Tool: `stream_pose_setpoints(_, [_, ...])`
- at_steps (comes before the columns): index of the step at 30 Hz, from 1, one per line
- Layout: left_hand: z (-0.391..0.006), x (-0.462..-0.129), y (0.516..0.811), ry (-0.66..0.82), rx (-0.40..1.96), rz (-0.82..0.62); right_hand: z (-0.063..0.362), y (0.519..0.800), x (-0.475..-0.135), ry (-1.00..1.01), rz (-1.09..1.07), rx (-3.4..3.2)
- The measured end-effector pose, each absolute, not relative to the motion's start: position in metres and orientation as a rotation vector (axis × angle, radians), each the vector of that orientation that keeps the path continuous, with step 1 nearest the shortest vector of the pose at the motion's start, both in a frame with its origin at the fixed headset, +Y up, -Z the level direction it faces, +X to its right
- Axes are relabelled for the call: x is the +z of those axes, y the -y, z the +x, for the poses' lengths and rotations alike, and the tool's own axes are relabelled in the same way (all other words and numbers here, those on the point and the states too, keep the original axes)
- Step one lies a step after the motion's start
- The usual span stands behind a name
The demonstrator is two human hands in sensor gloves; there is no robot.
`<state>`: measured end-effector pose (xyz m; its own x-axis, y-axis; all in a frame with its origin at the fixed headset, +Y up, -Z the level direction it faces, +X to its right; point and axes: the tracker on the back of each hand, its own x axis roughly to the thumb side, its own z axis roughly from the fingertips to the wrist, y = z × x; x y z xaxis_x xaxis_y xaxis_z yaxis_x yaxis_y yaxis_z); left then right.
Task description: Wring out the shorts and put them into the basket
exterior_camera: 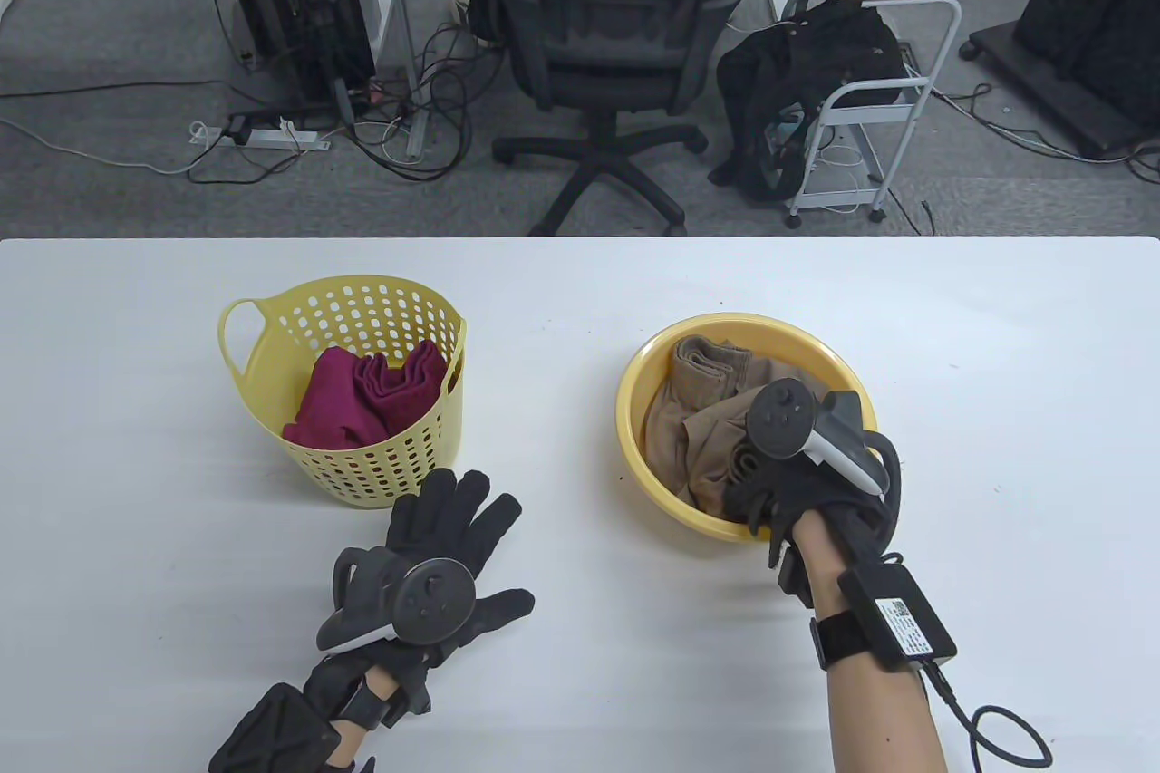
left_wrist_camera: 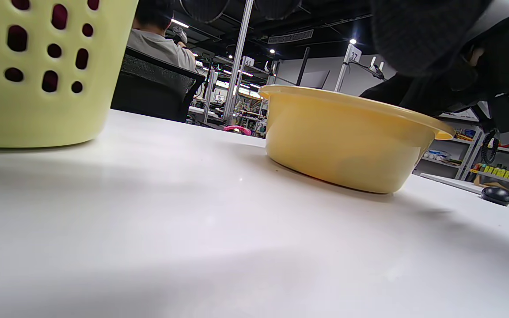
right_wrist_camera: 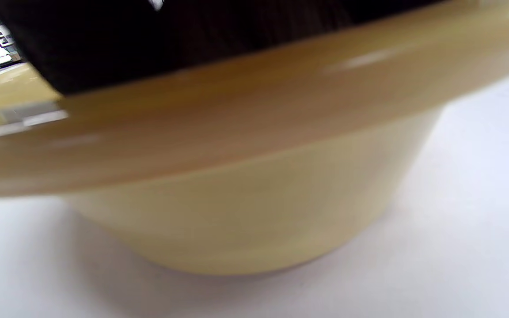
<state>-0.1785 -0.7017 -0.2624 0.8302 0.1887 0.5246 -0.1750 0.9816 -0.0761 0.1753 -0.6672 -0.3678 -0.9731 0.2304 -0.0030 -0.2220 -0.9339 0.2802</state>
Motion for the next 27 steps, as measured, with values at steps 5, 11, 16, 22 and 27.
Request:
stream_pose_setpoints(5, [-0.179,-0.263,0.702,0.556,0.193,-0.026,0.174,0.659,-0.367,-0.287,0.036,2.927])
stream_pose_setpoints(11, [-0.179,-0.263,0.701,0.553,0.192,-0.027,0.175,0.644,-0.36,-0.129,0.058,2.916])
stream_pose_setpoints(16, [-0.179,-0.263,0.701,0.551,0.191,-0.023,0.176,0.625,-0.351,-0.036,0.076,2.859])
stream_pose_setpoints(22, [-0.179,-0.262,0.7,0.555,0.188,-0.019,0.175,0.601,-0.339,0.065,0.09,2.701])
stream_pose_setpoints(27, [-0.179,-0.262,0.7,0.555,0.189,-0.018,0.169,0.579,-0.33,0.101,0.114,2.517])
